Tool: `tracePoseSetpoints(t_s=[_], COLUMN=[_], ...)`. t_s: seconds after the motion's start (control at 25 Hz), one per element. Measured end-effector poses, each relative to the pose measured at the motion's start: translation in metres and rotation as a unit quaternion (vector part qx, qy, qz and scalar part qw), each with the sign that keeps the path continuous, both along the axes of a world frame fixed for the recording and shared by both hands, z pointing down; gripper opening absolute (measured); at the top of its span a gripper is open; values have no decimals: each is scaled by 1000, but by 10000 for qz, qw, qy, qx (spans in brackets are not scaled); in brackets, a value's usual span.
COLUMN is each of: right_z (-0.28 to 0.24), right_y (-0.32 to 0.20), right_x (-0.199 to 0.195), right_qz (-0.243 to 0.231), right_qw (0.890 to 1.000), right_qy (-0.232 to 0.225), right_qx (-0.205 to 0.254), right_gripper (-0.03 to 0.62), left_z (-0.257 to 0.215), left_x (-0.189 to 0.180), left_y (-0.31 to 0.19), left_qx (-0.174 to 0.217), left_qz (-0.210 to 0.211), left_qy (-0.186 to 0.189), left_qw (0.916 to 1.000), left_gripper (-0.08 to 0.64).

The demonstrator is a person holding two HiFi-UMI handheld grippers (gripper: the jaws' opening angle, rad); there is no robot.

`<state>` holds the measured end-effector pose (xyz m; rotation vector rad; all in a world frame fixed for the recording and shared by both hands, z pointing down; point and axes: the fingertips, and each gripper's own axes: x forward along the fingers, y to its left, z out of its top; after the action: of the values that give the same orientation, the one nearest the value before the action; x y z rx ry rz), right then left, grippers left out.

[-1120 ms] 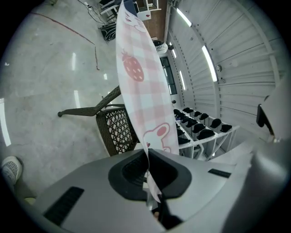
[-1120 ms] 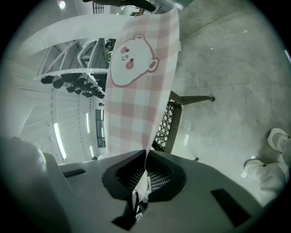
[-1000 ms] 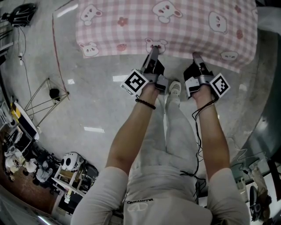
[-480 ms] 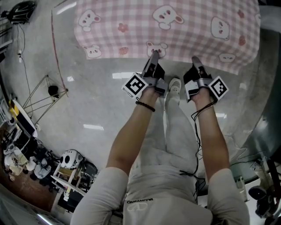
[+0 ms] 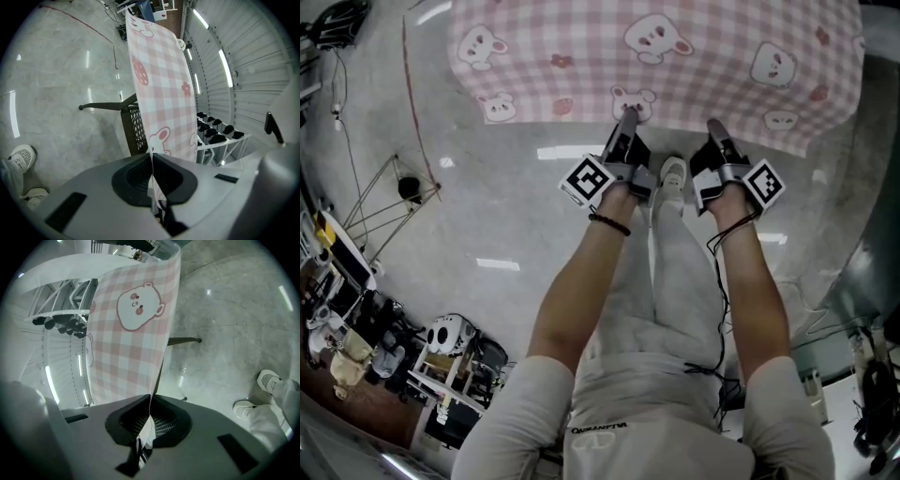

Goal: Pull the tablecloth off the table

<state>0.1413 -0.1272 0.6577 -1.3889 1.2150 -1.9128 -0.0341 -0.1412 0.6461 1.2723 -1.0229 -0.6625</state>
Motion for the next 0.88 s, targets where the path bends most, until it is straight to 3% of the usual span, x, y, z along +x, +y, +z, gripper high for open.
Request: tracePoseSetpoints(t_s=[0.88], right_z=[8], right_y=[6], right_x=[2], right_qz=[-270], right_qw=[9978], right_qy=[-11], right_qx=[-601], right_gripper=[12], left_z=[12], left_x=[-3], left_y=[14], left_qx=[-569], left_qz=[127], left_qy=[-560], left_qw=[9967], left_gripper=[3])
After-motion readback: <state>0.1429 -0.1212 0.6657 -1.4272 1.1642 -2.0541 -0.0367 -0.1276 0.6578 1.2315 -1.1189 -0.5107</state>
